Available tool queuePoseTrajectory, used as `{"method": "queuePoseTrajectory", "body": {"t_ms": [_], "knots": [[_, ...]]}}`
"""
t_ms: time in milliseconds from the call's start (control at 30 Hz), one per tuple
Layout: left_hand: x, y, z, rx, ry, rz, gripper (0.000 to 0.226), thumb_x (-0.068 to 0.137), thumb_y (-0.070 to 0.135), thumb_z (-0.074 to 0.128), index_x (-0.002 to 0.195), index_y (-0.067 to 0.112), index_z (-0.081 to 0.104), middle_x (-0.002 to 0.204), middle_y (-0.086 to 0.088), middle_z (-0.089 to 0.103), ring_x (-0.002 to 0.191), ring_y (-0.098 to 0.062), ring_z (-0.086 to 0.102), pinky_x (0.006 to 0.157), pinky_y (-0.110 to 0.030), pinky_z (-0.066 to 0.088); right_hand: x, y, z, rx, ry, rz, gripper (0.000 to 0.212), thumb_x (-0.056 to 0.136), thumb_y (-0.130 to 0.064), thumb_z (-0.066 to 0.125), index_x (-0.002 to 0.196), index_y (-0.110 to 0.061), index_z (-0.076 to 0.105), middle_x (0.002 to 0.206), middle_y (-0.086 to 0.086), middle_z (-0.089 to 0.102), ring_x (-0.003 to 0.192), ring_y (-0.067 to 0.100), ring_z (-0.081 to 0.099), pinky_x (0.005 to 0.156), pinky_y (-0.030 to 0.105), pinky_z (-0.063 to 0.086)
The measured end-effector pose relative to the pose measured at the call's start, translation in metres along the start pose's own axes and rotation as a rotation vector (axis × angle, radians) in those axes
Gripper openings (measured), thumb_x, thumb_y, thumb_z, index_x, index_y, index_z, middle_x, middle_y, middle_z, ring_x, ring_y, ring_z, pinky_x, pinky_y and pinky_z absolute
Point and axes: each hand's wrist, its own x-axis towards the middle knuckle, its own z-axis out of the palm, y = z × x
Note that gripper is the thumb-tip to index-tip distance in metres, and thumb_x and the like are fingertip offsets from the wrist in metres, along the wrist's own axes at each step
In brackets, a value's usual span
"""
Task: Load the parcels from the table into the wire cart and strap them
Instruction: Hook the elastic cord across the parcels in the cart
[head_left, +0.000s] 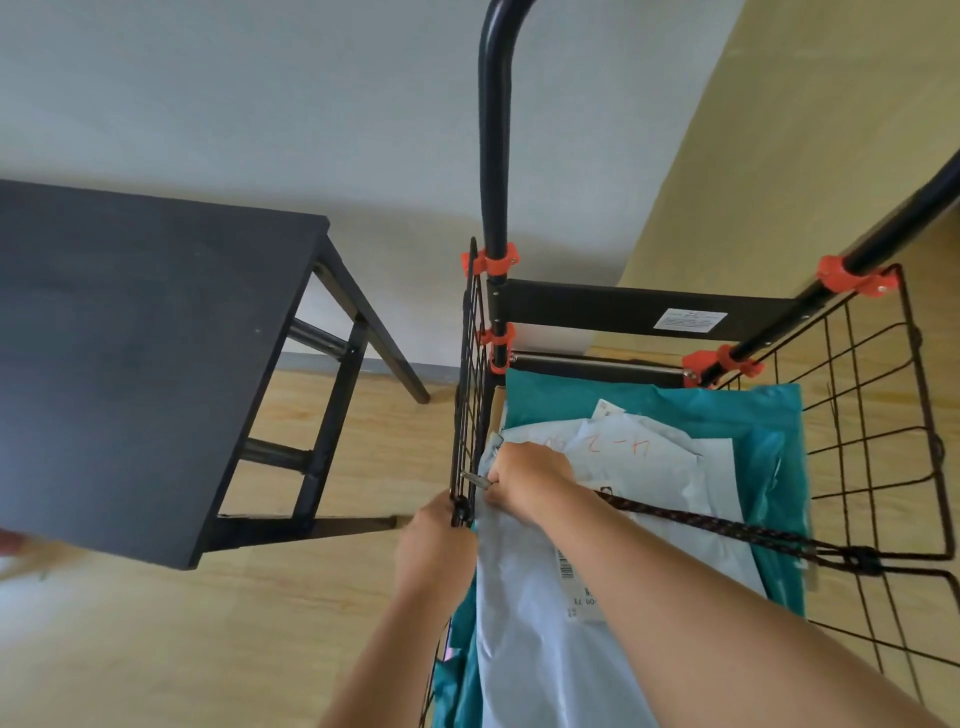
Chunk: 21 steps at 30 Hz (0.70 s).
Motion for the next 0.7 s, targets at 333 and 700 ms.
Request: {"method": "queuePoseTrajectory", "body": {"t_ms": [333,700], "knots": [[0.001,-0.002,-0.001,-0.013,-0.005,0.021,0.034,0.083,0.002,0.048,0.09,0.035,0.053,0.074,0.007,0.061,0.076,-0.022,0.064,0.066,-0.035,0.055,0.013,-0.007,0.017,-0.091,0.037,0.029,0.025,0.093,-0.01,0.052,0.117,-0.01,0.06,0.094,0.006,0.061,0.084,0.025,0.055,0.07,0.032,0.041],[-0.004,0.005,0.0,-0.093,-0.037,0.007,0.029,0.081,0.008,0.044,0.091,0.034,0.053,0.076,0.01,0.059,0.079,-0.023,0.066,0.074,-0.041,0.059,-0.033,0.025,0.017,0.207,0.173,-0.196,0.051,0.101,-0.006,0.038,0.148,-0.025,0.04,0.104,0.0,0.066,0.083,0.014,0.062,0.064,0.02,0.041]]}}
